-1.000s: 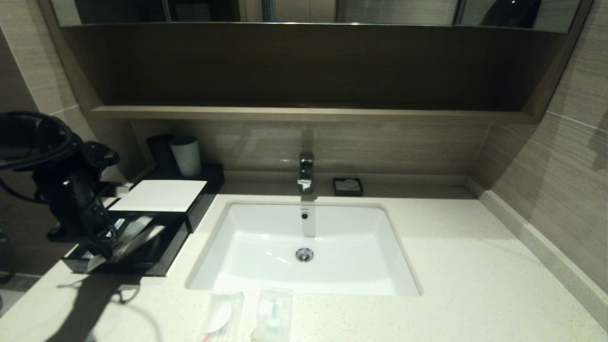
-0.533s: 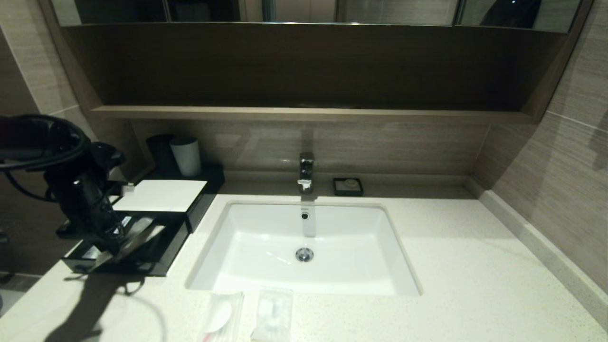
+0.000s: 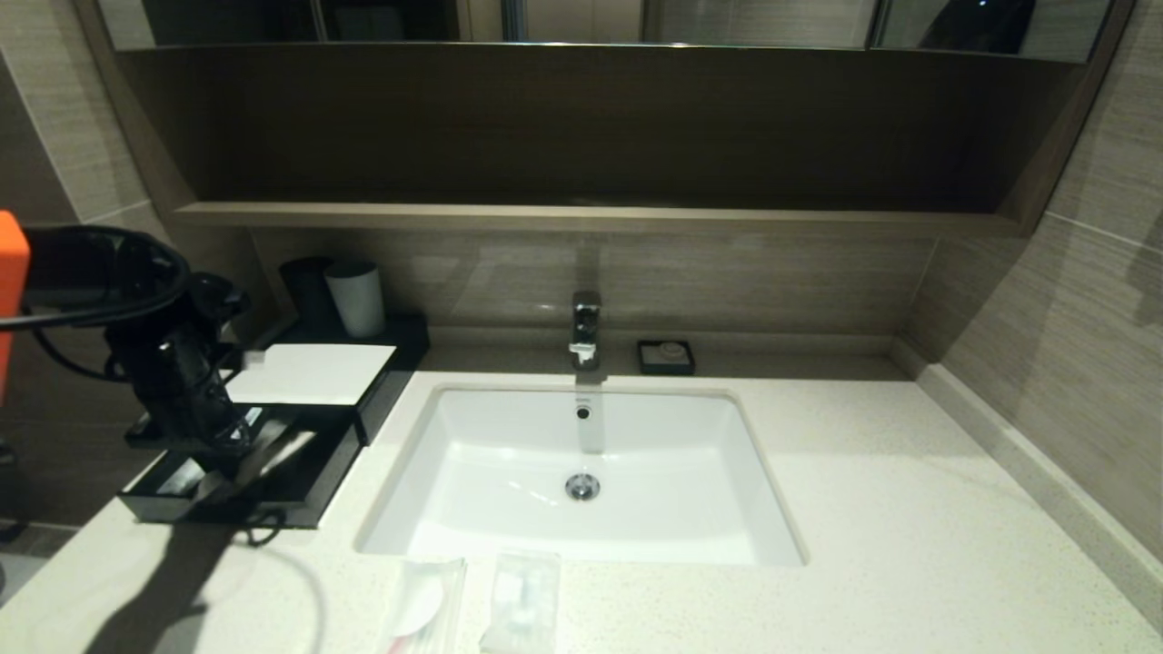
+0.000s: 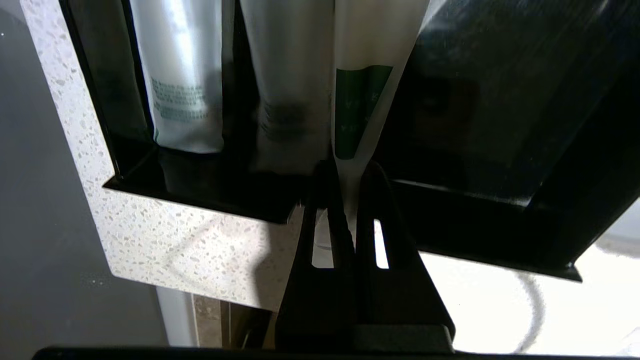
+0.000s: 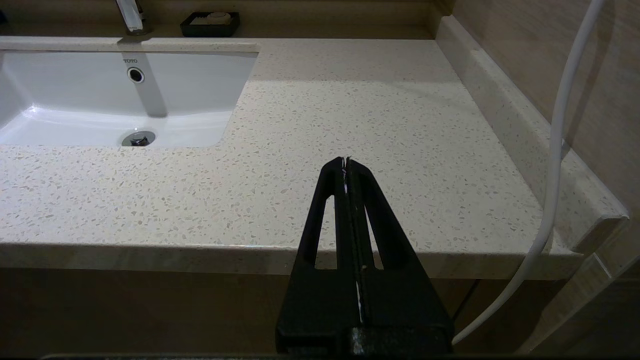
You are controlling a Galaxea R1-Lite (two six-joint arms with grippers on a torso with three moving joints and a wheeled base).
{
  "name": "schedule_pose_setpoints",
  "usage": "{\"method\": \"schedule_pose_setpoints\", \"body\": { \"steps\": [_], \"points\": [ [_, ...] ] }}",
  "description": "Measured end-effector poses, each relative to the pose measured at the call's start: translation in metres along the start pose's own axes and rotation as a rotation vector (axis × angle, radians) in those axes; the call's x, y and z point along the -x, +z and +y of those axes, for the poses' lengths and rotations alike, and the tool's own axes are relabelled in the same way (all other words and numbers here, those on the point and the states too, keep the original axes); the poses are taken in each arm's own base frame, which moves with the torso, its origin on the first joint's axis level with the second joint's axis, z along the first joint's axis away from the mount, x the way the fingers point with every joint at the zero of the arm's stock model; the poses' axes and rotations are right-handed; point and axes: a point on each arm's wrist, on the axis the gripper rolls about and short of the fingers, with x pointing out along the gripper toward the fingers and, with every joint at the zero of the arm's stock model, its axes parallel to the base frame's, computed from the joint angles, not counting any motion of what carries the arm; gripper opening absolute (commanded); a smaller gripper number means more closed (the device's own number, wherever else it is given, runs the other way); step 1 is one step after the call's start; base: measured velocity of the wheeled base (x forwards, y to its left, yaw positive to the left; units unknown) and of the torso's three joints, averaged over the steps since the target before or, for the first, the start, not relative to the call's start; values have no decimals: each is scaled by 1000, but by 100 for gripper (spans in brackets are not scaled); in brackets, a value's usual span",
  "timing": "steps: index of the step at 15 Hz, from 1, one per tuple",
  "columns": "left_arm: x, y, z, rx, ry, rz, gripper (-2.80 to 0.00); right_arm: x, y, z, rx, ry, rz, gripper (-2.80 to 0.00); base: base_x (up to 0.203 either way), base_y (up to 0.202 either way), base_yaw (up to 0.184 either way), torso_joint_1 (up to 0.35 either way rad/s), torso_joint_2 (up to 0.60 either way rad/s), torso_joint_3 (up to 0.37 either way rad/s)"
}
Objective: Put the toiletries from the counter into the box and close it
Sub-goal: Place the bathroom toiletry into the drawer
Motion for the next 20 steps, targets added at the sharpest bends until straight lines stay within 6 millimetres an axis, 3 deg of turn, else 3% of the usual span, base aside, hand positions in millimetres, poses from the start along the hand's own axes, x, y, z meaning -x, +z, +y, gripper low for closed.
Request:
{"method": "schedule_pose_setpoints", "body": {
  "steps": [20],
  "points": [
    [-18,28,-6,17,9,-102,-280,0,0,0,0,0,0,-280,0,0,0,0,0,0]
  ]
}}
